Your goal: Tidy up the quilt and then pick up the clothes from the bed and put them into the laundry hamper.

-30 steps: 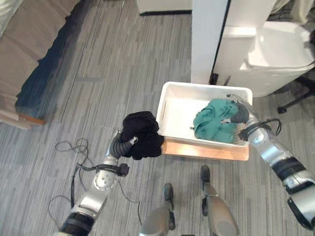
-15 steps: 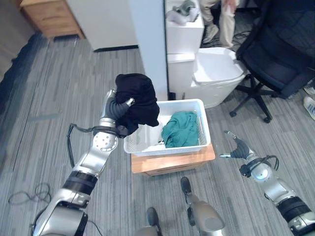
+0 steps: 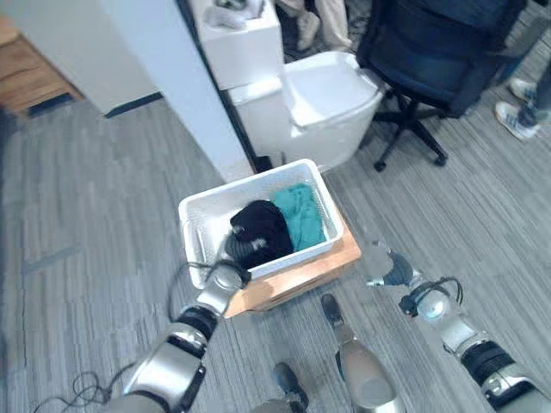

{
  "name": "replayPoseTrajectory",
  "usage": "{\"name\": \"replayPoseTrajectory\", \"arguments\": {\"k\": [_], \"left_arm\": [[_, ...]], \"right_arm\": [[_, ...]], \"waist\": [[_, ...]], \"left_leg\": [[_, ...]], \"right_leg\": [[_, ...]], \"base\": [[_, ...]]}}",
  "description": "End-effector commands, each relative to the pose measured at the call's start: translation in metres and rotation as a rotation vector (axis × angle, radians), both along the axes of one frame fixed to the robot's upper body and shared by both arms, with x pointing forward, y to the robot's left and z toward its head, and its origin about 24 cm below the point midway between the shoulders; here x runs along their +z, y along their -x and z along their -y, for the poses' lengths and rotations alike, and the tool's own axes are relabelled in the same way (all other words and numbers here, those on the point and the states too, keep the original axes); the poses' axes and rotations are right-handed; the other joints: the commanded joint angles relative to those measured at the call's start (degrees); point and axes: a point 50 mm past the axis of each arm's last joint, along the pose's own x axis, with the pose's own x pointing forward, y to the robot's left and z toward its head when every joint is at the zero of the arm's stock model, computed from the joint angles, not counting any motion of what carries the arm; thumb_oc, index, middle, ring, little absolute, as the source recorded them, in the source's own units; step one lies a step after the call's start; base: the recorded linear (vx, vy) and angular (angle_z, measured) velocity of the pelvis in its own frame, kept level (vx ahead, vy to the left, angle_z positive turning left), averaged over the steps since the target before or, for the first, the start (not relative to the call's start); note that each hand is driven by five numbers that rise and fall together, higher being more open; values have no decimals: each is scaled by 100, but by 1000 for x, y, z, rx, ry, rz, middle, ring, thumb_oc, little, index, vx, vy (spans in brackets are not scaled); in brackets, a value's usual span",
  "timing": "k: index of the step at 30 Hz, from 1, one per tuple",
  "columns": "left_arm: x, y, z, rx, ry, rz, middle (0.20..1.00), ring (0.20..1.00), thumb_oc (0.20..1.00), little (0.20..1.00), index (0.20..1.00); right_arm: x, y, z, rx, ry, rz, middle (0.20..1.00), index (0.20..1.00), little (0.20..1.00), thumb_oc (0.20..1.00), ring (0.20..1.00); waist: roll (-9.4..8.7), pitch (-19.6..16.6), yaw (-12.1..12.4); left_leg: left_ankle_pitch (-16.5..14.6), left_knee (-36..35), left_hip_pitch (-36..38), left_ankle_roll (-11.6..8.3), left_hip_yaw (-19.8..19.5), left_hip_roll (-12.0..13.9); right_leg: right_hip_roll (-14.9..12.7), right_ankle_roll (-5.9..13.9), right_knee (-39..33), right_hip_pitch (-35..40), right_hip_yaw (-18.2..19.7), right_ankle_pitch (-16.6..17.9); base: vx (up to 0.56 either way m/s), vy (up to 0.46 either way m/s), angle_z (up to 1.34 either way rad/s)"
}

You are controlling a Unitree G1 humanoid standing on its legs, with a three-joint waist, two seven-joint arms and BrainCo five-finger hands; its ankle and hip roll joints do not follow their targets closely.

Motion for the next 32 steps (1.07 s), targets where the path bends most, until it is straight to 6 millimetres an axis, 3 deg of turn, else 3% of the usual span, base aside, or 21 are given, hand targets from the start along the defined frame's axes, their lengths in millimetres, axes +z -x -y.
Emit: {"name": "replayPoseTrajectory", "arguments": {"k": [1,4,9,13,14,16,17,24,25,26,27,28,29,31,32], "left_arm": [[50,-25,-36,116,28,192,1000,1000,1000,1000,1000],[66,-13,-69,162,72,301,1000,1000,1000,1000,1000],[90,12,-105,291,169,495,1000,1000,1000,1000,1000],[90,22,-122,393,240,539,1000,1000,1000,1000,1000],[68,42,-134,463,310,485,1000,1000,1000,1000,1000],[56,52,-136,480,313,443,1000,1000,1000,1000,1000],[40,65,-140,498,296,380,1000,1000,1000,1000,1000],[39,66,-140,499,295,377,1000,1000,1000,1000,1000],[-19,116,-146,538,191,90,1000,1000,1000,1000,1000],[-90,185,-132,604,145,-316,1000,1000,1000,1000,1000],[-102,199,-125,621,156,-387,1000,1000,1000,1000,1000],[-102,199,-125,621,156,-386,1000,1000,1000,1000,1000],[-121,228,-116,676,184,-518,1000,1000,1000,1000,1000],[-133,250,-106,651,139,-654,1000,1000,1000,1000,1000],[-133,250,-106,651,138,-654,1000,1000,1000,1000,1000]], "right_arm": [[28,-16,-3,6,-42,135,1000,1000,1000,1000,1000],[17,1,17,-53,-51,91,1000,1000,1000,1000,1000],[-8,31,39,-152,-43,-6,1000,1000,1000,1000,1000],[-21,41,45,-187,-23,-61,1000,1000,1000,1000,1000],[-32,49,50,-231,-18,-110,1000,1000,1000,1000,1000],[-36,52,52,-247,-22,-128,1000,1000,1000,1000,1000],[-41,56,55,-278,-32,-147,1000,1000,1000,1000,1000],[-41,56,55,-276,-32,-149,1000,1000,1000,1000,1000],[-56,69,66,-387,-66,-211,1000,1000,1000,1000,1000],[-82,90,69,-501,-99,-334,1000,1000,1000,1000,1000],[-86,94,69,-527,-110,-355,1000,1000,1000,1000,1000],[-86,94,69,-528,-110,-355,1000,1000,1000,1000,1000],[-97,105,66,-569,-134,-412,1000,1000,1000,1000,1000],[-111,119,61,-618,-155,-494,1000,1000,1000,1000,1000],[-111,118,61,-618,-156,-493,1000,1000,1000,1000,1000]], "waist": [[-14,164,86],[-71,42,172],[-154,-171,454],[-209,-259,538],[-265,-367,646],[-280,-403,660],[-290,-433,709],[-291,-442,699],[-323,-566,813],[-374,-727,850],[-390,-761,850],[-387,-765,849],[-401,-818,868],[-425,-877,890],[-427,-875,892]], "left_leg": [[135,-4,91,-382,-383,534],[128,-4,148,-396,-459,572],[110,-4,218,-398,-659,623],[94,-4,303,-406,-780,650],[73,-4,384,-413,-869,675],[63,-4,414,-411,-901,682],[63,-4,432,-407,-927,686],[60,-4,437,-407,-931,687],[-7,-4,561,-386,-981,698],[-14,-4,584,-342,-1045,672],[-17,-4,581,-335,-1050,664],[-18,-4,578,-334,-1051,663],[-24,-4,583,-321,-1059,644],[-37,-4,586,-302,-1068,615],[-38,-4,586,-301,-1066,614]], "right_leg": [[-369,697,69,552,111,-704],[-383,665,78,651,5,-753],[-402,612,60,916,-209,-873],[-401,594,51,1100,-314,-937],[-407,588,42,1255,-405,-982],[-407,584,39,1302,-430,-995],[-405,582,39,1337,-450,-1004],[-406,582,36,1345,-454,-1007],[-402,575,33,1515,-508,-1069],[-413,559,32,1568,-533,-1053],[-416,561,31,1571,-533,-1046],[-417,562,31,1569,-534,-1047],[-415,563,29,1584,-534,-1056],[-417,566,29,1590,-532,-1052],[-418,566,29,1589,-530,-1052]], "base": [[33,-30,-8],[11,-31,5],[38,-53,27],[35,-36,28],[50,-27,34],[33,-16,15],[13,-2,4],[10,5,7],[40,111,2],[35,124,-3],[-22,89,-4],[-9,47,-7],[-13,54,0],[-26,65,3],[-22,42,4]]}}
